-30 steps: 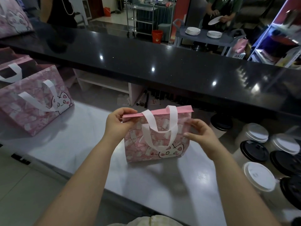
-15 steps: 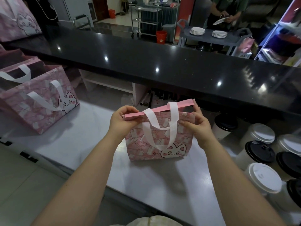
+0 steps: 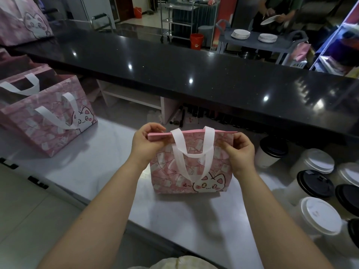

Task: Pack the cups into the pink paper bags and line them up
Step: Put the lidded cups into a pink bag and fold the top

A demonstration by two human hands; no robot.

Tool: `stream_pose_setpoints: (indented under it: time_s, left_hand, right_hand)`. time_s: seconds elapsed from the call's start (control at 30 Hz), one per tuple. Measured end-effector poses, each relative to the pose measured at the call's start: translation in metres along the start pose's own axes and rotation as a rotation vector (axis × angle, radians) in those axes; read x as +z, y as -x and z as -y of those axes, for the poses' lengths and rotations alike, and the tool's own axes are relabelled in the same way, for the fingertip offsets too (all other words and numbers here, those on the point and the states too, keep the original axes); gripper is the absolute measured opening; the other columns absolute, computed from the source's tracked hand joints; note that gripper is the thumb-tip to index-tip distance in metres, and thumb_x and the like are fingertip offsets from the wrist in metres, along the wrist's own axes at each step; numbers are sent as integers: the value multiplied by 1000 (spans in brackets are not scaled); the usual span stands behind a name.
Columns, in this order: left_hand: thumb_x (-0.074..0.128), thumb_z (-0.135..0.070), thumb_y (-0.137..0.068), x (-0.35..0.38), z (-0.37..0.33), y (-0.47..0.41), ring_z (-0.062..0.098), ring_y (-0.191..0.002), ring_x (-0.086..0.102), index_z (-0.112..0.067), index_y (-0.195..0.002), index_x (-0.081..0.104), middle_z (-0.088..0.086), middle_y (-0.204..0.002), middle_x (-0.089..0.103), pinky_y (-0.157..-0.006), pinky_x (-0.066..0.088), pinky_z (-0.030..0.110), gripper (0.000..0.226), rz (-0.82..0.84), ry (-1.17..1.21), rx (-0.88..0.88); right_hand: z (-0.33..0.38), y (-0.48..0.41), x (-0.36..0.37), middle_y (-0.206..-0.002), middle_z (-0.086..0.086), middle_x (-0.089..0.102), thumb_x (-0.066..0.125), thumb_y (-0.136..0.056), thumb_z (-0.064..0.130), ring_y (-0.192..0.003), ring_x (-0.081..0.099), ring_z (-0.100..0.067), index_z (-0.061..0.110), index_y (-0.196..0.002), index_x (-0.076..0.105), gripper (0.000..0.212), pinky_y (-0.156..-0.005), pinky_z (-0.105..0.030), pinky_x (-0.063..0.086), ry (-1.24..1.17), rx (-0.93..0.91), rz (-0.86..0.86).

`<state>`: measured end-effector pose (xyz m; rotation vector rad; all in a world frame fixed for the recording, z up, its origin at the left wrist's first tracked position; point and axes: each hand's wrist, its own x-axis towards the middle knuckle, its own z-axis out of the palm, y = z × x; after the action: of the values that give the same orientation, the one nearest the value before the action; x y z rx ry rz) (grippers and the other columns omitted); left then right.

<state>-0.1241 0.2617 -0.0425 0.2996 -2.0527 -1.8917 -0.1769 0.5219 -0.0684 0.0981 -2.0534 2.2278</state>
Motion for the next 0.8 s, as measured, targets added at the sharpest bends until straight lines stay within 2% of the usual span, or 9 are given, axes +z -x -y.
stream_pose_setpoints:
  time_s: [0.13, 0.17, 0.27, 0.33, 0.43, 0.57, 0.67, 0.7, 0.8]
  left_hand:
    - [91, -8, -61, 9, 4, 7, 2, -85, 66, -35, -98, 62, -14, -88, 66, -68, 56, 17, 54, -35, 1, 36]
    - [91, -7, -61, 11, 4, 9, 2, -85, 66, -38, -96, 62, -17, -87, 66, -68, 55, 16, 54, -34, -3, 61]
    - [89, -5, -63, 12, 5, 10, 7, -83, 68, -32, -85, 71, -16, -85, 70, -68, 57, 21, 39, -29, -6, 94]
    - [87, 0, -65, 9, 5, 8, 10, -76, 70, -23, -78, 74, -8, -78, 72, -66, 57, 23, 29, -30, 32, 51]
    - [82, 3, -71, 2, 1, 5, 13, -74, 71, -22, -74, 75, -5, -76, 73, -64, 57, 25, 26, 2, 46, 6]
    - [78, 3, -76, -12, -5, 3, 13, -84, 70, -25, -81, 74, -4, -85, 73, -69, 56, 22, 29, 122, 5, 69]
    - [74, 5, -78, -21, -7, 0, 13, -90, 69, -29, -77, 75, -5, -89, 75, -71, 56, 22, 35, 170, -68, 109]
    - [72, 6, -79, -24, -7, -1, 12, -90, 69, -29, -75, 75, -6, -89, 75, -71, 56, 21, 35, 171, -106, 126]
    - [67, 10, -77, -28, -5, -2, 7, -89, 68, -29, -70, 74, -11, -86, 74, -75, 55, 18, 40, 139, -238, 211]
  right_hand:
    - [0, 3, 2, -83, 3, 71, 76, -77, -4, -81, 70, -18, 27, -107, 53, 48, -70, -32, 60, -59, 38, 5]
    - [2, 3, 2, -84, 5, 72, 79, -75, 1, -82, 70, -16, 28, -105, 59, 45, -71, -31, 60, -29, 34, 17]
    - [8, 2, 2, -80, 7, 71, 83, -64, 20, -78, 69, -12, 26, -77, 71, 19, -71, -30, 60, 3, 40, 33]
    - [9, 1, 0, -74, 7, 70, 82, -67, 16, -72, 66, -12, 25, -68, 71, 14, -70, -32, 59, 37, 50, 49]
    - [8, -1, -5, -75, 9, 69, 80, -74, 11, -73, 65, -11, 28, -70, 71, 19, -70, -33, 59, 132, 7, 84]
    - [12, 3, -12, -93, 20, 65, 71, -84, 1, -88, 64, -2, 41, -90, 63, 41, -72, -18, 55, 296, -219, 135]
    - [18, 2, -20, -98, 24, 62, 65, -86, -5, -96, 60, -2, 45, -96, 59, 51, -77, -13, 52, 438, -354, 244]
    - [20, 0, -22, -98, 23, 61, 64, -86, -7, -96, 60, -3, 41, -97, 61, 50, -78, -13, 52, 501, -429, 271]
    - [18, -6, -26, -101, 8, 57, 68, -80, -12, -93, 56, -8, 14, -96, 67, 31, -79, -15, 52, 681, -663, 336]
